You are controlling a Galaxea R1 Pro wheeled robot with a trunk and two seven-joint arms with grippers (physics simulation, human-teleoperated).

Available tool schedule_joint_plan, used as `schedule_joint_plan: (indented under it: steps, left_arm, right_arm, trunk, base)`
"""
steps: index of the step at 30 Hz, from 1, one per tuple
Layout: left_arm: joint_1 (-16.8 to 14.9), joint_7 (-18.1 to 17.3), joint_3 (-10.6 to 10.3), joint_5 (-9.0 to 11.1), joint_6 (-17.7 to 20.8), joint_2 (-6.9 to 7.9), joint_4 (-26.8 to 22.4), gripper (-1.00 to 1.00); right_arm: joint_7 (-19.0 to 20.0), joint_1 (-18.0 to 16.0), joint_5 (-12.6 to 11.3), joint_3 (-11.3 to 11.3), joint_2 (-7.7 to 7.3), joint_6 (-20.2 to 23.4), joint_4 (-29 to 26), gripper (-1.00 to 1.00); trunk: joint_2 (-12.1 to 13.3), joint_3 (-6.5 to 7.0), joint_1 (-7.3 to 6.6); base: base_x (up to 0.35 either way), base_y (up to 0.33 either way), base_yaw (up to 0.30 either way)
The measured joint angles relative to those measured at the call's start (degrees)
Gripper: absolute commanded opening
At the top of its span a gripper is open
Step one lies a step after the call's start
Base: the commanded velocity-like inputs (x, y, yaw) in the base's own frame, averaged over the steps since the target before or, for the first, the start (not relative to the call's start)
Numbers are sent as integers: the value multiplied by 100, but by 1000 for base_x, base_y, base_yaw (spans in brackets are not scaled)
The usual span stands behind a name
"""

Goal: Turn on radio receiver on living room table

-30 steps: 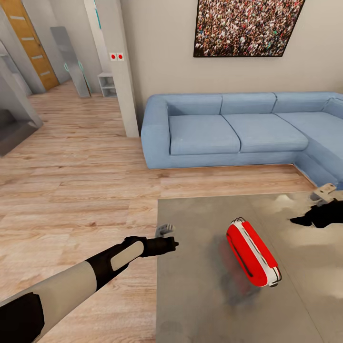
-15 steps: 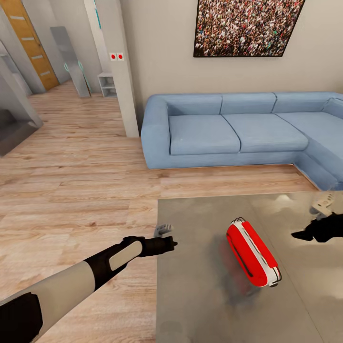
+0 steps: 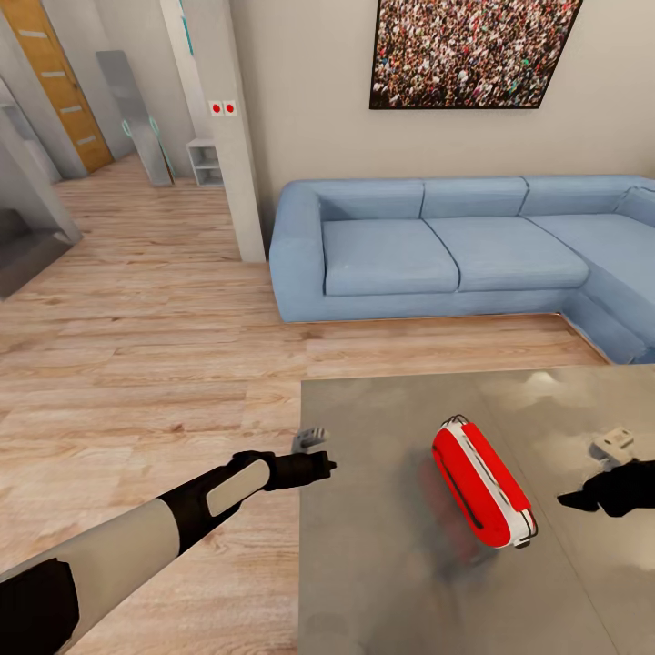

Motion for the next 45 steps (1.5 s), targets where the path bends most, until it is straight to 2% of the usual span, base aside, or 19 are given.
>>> schedule_joint_plan:
  steps: [3,6,7,11,16,18,23,27,31,38,41,45]
  left_arm:
    - [-1,0,-3,1,2,34,0,-100]
    - [0,0,-5,0,-10,130,0,-100]
    - [0,0,-7,3,-12,152,0,-100]
    - [12,-23,-12,-3,-13,300,-4,-100]
    - [18,-77,-12,-12,-15,576,-7,-100]
    - [18,-223,-12,-9,-22,718,-4,-100]
    - [28,-543,-50,-16,-46,990,-1,-100]
    - [77,-612,-83,-23,-70,1187,0,-100]
    - [268,-635,-94,-43,-84,1357,0,-100]
    - [423,-638,-100,-51,-89,1468,0,-100]
    - [624,-629,-101,-64,-102,1514,19,-100]
    - [824,-632,-101,-64,-311,1574,57,-100]
  right_arm:
    - [-190,267,18,-567,306,-2,135,100]
    - [-328,437,52,-830,431,-3,377,100]
    - [-350,470,60,-864,444,-1,443,100]
    - [-499,588,103,-1024,482,-443,1068,100]
    - [-844,614,119,-1298,468,-1281,2173,100]
    - [-1072,618,127,-1412,448,-1796,2816,100]
    - [-1446,620,124,-1497,416,-2776,3979,100]
    - [-1556,619,130,-1515,375,-3250,4554,100]
    - [-1591,619,221,-1515,207,-3613,5043,100]
    - [-1747,620,267,-1518,9,-4441,6142,100]
    - [-2040,620,263,-1515,-33,-4860,6710,100]
    - [-2419,621,265,-1503,-8,-5417,7389,100]
  trunk:
    - [0,0,0]
    - [0,0,0]
    - [0,0,0]
    - [0,0,0]
    - [0,0,0]
    - [0,0,0]
    - [0,0,0]
    - [0,0,0]
    - [0,0,0]
    - [0,0,0]
    - [0,0,0]
    - [0,0,0]
  base:
    - [0,0,0]
    - [0,0,0]
    - [0,0,0]
    - [0,0,0]
    - [0,0,0]
    - [0,0,0]
    - [0,0,0]
    - [0,0,0]
    - [0,0,0]
    - [0,0,0]
    - [0,0,0]
    - [0,0,0]
